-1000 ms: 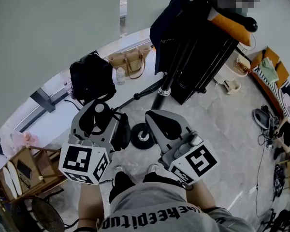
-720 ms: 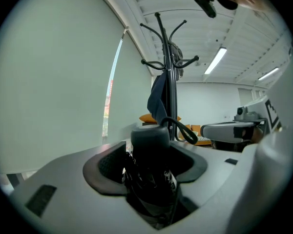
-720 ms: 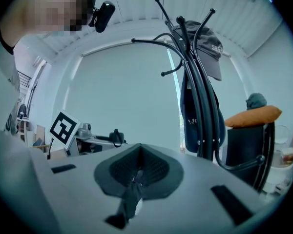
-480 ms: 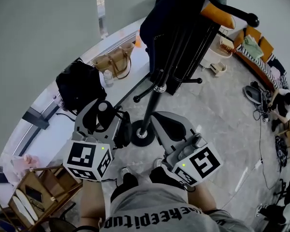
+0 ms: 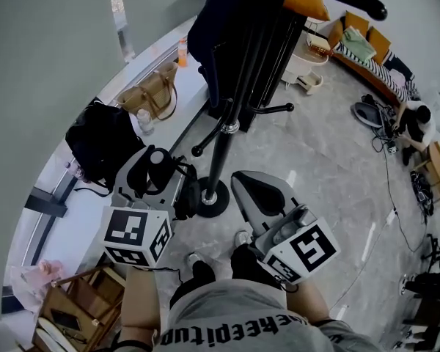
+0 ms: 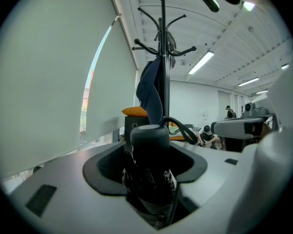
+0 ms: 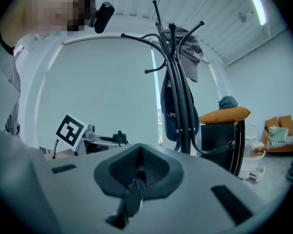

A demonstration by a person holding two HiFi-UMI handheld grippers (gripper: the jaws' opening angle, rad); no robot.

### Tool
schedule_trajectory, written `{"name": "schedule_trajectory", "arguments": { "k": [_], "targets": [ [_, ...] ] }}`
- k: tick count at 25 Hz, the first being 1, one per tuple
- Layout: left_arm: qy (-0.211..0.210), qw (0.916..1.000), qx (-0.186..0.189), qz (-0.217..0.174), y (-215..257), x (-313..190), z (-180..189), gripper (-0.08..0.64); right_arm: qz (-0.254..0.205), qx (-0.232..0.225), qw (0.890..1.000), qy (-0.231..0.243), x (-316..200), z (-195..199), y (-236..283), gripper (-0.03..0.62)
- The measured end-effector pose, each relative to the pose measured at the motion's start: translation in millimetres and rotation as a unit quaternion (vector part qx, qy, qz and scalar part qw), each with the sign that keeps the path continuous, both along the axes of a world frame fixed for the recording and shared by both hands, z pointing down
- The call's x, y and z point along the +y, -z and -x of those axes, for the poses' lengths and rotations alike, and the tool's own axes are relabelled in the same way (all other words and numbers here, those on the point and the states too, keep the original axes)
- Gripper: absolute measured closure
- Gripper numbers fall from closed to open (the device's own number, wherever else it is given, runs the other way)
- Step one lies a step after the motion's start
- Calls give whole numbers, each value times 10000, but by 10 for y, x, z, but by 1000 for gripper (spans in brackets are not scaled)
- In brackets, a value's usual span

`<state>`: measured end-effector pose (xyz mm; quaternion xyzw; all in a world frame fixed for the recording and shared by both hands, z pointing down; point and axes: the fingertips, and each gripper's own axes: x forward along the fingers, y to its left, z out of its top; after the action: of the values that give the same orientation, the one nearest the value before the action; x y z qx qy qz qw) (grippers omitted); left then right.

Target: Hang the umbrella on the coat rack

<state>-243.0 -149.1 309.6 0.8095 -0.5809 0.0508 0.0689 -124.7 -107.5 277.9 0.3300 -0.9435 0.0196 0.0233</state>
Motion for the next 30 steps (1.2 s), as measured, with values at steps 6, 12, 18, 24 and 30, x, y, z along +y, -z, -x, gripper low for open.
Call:
{"name": "schedule_trajectory", "arguments": {
  "k": [6,12,18,24,30],
  "targets": [
    [-238,9997,-33,37,-52,-143,-73,302,36,28,9995,-299,-6,-82,-42,581],
    [-328,9994,51,34,-56,-263,-64,302,34,41,9986,-523,-27,-141,-58,581],
    [-337,9994,-28,61,-61,-383,-70,304,27,65,9980,-620,-80,-185,-34,581],
    [-387,9990,-160,133,-134,-438,-95,303,18,88,9980,-630,-123,-165,-29,581],
    [-390,9987,-231,216,-243,-453,-89,303,39,105,9978,-658,-142,-159,-57,581]
  ]
}}
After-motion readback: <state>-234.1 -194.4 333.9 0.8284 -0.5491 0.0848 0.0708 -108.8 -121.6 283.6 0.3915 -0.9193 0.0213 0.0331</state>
